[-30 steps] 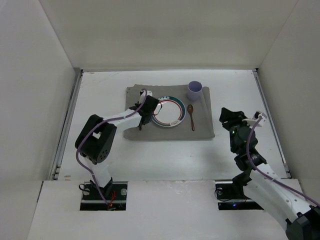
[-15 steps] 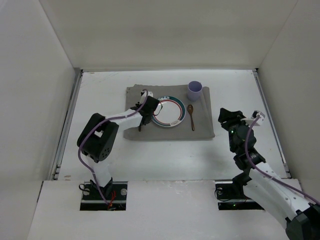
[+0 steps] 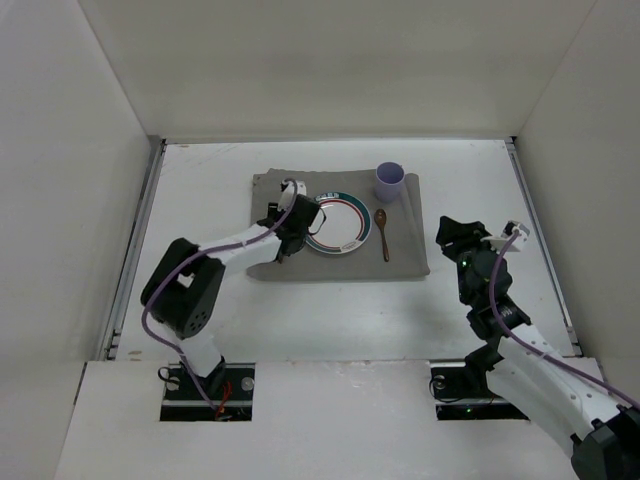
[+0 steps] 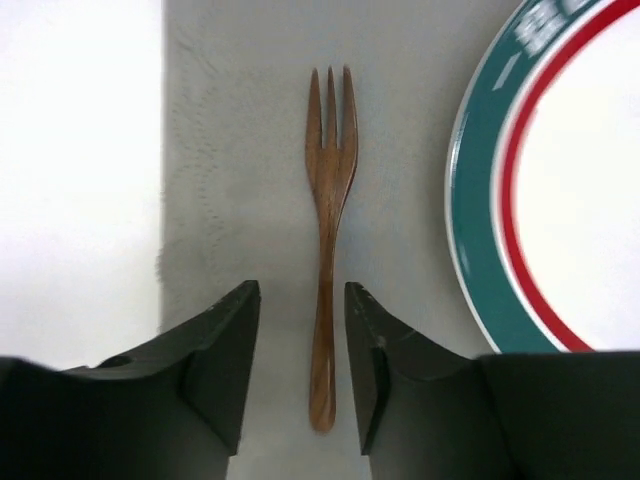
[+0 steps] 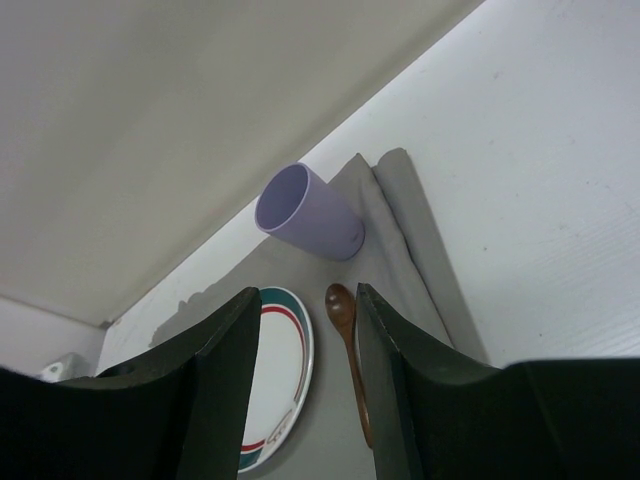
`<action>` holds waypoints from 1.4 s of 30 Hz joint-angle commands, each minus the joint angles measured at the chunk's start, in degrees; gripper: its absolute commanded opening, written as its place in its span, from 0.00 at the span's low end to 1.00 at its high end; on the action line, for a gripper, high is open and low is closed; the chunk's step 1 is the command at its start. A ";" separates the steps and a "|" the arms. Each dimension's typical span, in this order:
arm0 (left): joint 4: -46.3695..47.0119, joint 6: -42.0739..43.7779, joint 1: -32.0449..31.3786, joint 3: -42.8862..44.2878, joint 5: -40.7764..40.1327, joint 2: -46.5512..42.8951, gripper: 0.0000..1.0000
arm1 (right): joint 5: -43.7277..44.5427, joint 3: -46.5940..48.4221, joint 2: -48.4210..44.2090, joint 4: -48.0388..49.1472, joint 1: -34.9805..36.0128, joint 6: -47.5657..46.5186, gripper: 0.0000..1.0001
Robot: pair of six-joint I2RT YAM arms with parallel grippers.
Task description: Set the dinner table for one person
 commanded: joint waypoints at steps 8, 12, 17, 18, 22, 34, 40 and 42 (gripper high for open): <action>2.97 -8.34 -2.22 -10.36 -4.00 -27.94 0.56 | -1.88 2.88 3.87 2.50 -0.17 -0.69 0.29; 1.65 -15.90 -1.08 -16.95 -0.49 -32.78 0.57 | -1.09 3.85 8.18 3.02 0.36 -1.30 0.19; -2.12 -22.14 0.94 -22.58 1.19 -38.05 0.61 | -0.48 5.87 13.10 3.20 2.20 -3.59 0.36; -3.09 -23.20 1.47 -23.63 1.19 -39.80 0.62 | -0.22 6.05 13.63 3.37 2.64 -3.94 0.41; -7.74 -27.59 4.01 -27.77 1.10 -49.02 0.63 | 3.12 5.44 13.99 4.69 3.17 -5.09 0.58; -13.20 -34.63 10.61 -33.31 0.84 -58.46 0.63 | 2.34 3.59 16.71 7.07 0.98 -2.89 0.68; -12.33 -35.34 12.72 -30.86 0.23 -54.69 0.63 | 1.72 4.64 21.90 8.74 1.33 -2.89 0.68; -11.97 -34.72 13.86 -29.71 0.22 -53.01 0.63 | 1.98 4.91 22.25 8.83 1.68 -3.24 0.67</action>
